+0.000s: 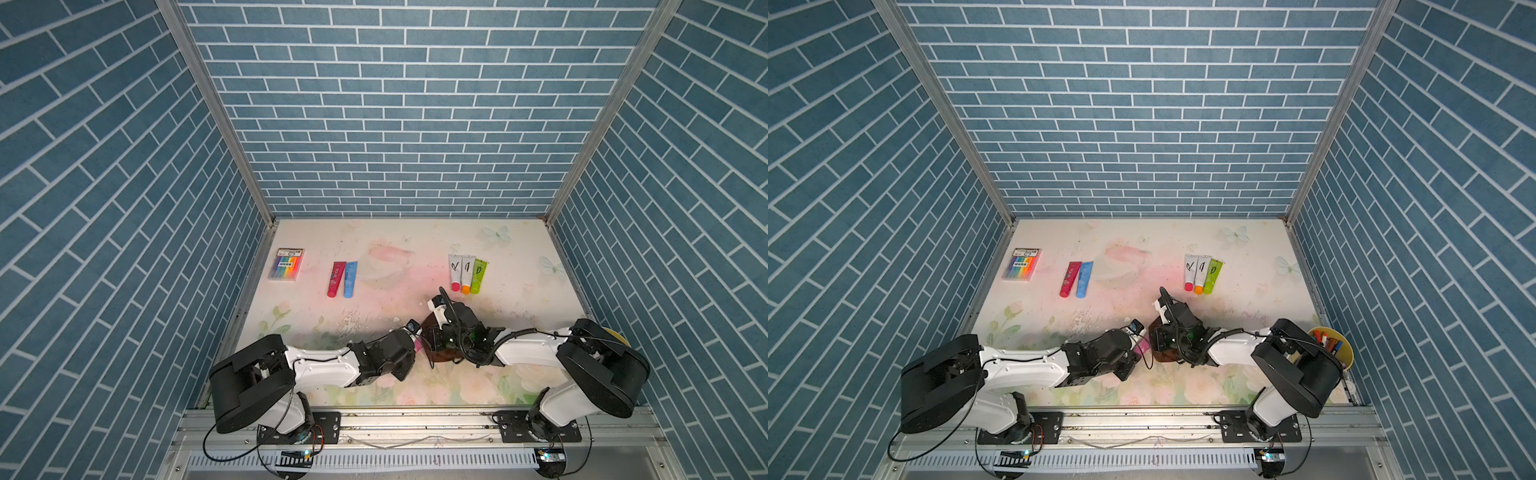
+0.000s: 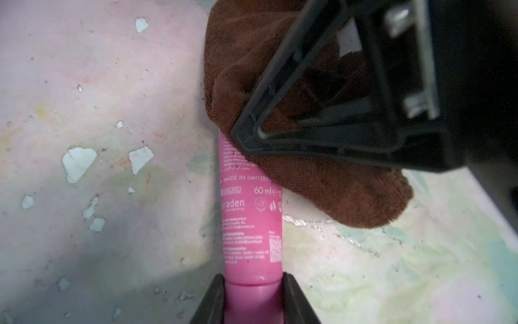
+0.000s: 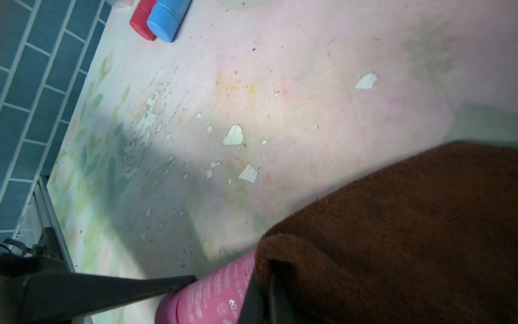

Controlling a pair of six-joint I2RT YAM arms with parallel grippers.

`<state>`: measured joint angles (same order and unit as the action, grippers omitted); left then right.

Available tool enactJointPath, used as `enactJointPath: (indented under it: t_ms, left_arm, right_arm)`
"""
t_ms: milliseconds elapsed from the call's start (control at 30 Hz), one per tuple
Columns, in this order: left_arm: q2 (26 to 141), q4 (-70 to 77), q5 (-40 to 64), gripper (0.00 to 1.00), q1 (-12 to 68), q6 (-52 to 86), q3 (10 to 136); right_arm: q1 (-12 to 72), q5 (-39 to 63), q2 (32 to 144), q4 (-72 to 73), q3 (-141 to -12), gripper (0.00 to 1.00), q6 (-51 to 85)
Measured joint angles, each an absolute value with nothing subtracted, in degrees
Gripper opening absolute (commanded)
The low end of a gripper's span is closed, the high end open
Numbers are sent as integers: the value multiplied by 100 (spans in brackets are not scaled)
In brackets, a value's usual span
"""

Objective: Wipe the surface of the toothpaste tube
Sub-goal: Wipe the dirt from the toothpaste tube.

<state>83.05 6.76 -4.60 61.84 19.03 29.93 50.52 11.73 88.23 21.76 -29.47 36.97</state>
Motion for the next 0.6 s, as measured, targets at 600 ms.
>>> enactJointPath:
  t_ms: [600]
  left_arm:
    - [8287, 631, -467, 12, 6184, 1968, 2985]
  right_arm:
    - [5465, 1761, 9135, 3037, -2897, 0, 4027]
